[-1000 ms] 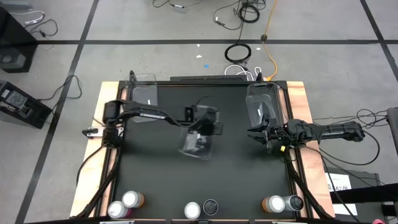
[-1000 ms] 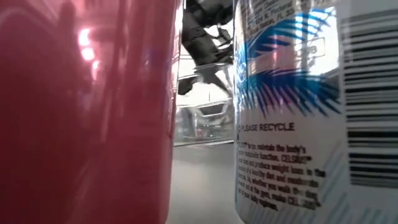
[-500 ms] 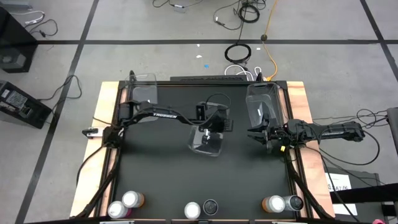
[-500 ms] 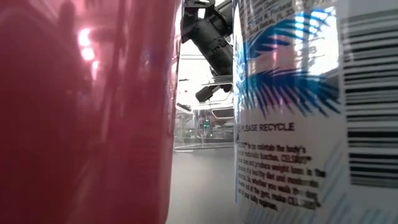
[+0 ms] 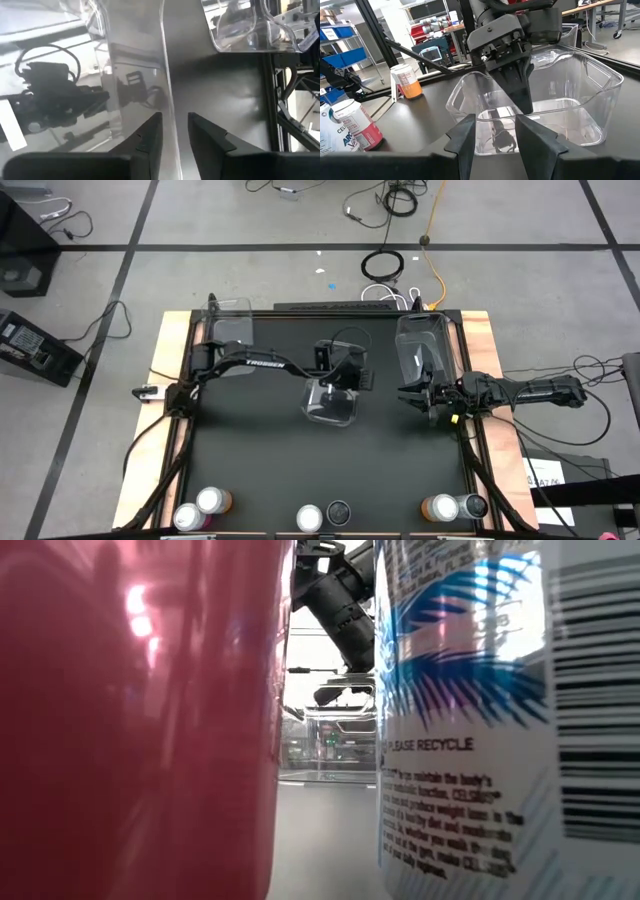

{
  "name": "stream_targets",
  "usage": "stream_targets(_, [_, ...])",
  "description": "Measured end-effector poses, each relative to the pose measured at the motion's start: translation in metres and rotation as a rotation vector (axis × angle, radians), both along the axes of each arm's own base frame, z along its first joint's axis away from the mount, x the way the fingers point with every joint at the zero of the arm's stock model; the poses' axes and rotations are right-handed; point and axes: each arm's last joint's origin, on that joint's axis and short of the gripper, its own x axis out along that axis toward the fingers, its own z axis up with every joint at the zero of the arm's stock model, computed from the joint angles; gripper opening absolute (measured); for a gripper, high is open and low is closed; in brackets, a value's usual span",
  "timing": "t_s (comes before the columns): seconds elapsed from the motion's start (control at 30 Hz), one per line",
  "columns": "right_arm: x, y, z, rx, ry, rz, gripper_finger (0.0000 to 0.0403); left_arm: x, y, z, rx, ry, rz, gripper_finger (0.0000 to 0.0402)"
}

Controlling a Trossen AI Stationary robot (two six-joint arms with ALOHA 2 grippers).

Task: Sort soda cans
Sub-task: Move the bottom left transparent bin to the center of the table, then move the left transparent bin to the center of the table

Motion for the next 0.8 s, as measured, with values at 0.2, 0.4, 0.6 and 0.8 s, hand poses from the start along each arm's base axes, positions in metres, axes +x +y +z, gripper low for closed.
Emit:
stream_targets(0.2, [0.000, 0.000, 0.000, 0.000, 0.000, 0.000, 0.0130, -0.012, 0.013, 0.037, 0.092, -0.074, -0.053, 0.0109])
stream_targets(0.4, [0.000, 0.000, 0.000, 0.000, 0.000, 0.000, 0.0130, -0.040, 0.023, 0.081, 0.289, -0.070, -0.108, 0.0110])
stream_targets(0.6, [0.000, 0.000, 0.000, 0.000, -0.002, 0.000, 0.0130, -0.100, 0.033, 0.115, 0.488, 0.237, -0.024, 0.0110])
stream_targets(0.8, [0.000, 0.000, 0.000, 0.000, -0.004, 0.000, 0.0130, -0.158, 0.045, 0.127, 0.541, 0.540, 0.026, 0.0110])
